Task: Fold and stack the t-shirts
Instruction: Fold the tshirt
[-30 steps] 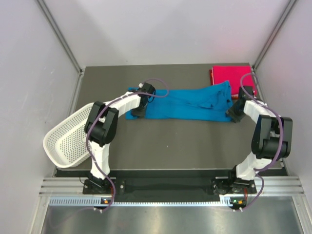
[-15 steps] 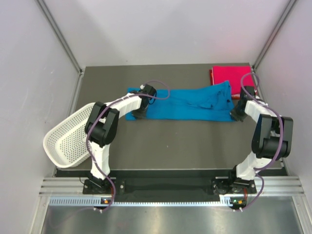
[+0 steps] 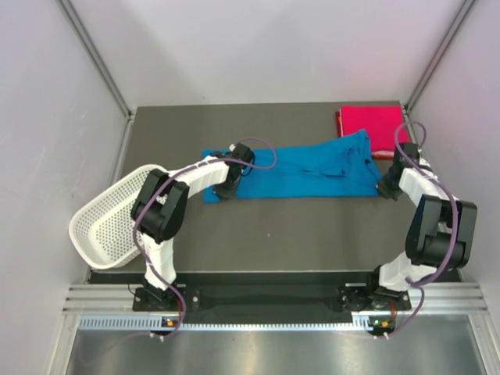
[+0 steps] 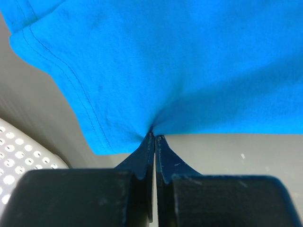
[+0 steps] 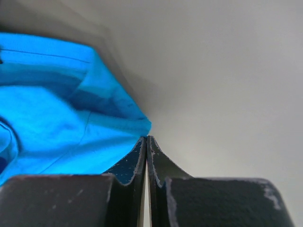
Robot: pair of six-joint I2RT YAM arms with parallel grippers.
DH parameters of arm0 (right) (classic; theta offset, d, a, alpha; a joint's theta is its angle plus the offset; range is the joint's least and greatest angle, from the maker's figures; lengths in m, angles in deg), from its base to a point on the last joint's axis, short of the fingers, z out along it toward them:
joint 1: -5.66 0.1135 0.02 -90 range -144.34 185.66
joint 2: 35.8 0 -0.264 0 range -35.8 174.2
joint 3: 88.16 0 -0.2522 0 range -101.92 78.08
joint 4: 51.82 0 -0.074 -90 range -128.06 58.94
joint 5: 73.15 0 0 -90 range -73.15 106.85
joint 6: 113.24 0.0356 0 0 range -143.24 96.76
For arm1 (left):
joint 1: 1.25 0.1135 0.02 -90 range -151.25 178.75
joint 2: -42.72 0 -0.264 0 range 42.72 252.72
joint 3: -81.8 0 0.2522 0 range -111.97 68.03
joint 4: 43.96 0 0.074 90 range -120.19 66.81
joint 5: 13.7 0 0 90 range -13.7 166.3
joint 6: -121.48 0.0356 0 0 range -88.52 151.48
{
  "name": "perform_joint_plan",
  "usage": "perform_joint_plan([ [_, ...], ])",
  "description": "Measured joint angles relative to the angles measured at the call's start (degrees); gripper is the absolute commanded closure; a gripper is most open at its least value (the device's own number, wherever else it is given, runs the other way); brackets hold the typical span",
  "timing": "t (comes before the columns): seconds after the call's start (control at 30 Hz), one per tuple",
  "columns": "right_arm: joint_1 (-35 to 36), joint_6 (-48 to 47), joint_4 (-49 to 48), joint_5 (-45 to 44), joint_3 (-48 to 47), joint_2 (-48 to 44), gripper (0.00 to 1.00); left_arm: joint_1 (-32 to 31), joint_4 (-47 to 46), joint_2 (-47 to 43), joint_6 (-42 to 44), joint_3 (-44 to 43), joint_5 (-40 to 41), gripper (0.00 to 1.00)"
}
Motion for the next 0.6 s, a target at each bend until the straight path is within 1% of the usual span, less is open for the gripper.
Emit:
perform_joint_plan([
  [0.27, -6.19, -2.16, 3.23, -0.72, 4.22, -7.72, 1.00, -2.78, 1.05, -5.25, -1.22, 5.27, -1.18, 1.00],
  [0.43, -7.39, -2.99, 4.28, -0.11, 7.96, -11.56, 1.00, -4.61, 2.12, -7.87, -2.12, 8.15, -2.56, 1.00],
  [0.47, -7.41, -3.28, 4.31, 0.59, 8.76, -12.50, 0.95, -5.03, 2.19, -8.39, -2.45, 8.83, -2.93, 1.00],
  [0.5, -7.41, -3.54, 4.20, 1.40, 9.44, -13.31, 0.78, -5.33, 2.29, -8.85, -2.69, 9.44, -3.15, 1.00],
  [0.53, -7.43, -3.56, 4.26, 2.49, 9.97, -14.34, 0.73, -5.66, 2.21, -9.40, -2.91, 10.34, -3.37, 1.00],
  [0.6, -7.43, -4.00, 4.13, 4.26, 10.34, -16.13, 0.67, -6.25, 2.36, -10.14, -3.32, 11.74, -3.80, 1.00],
])
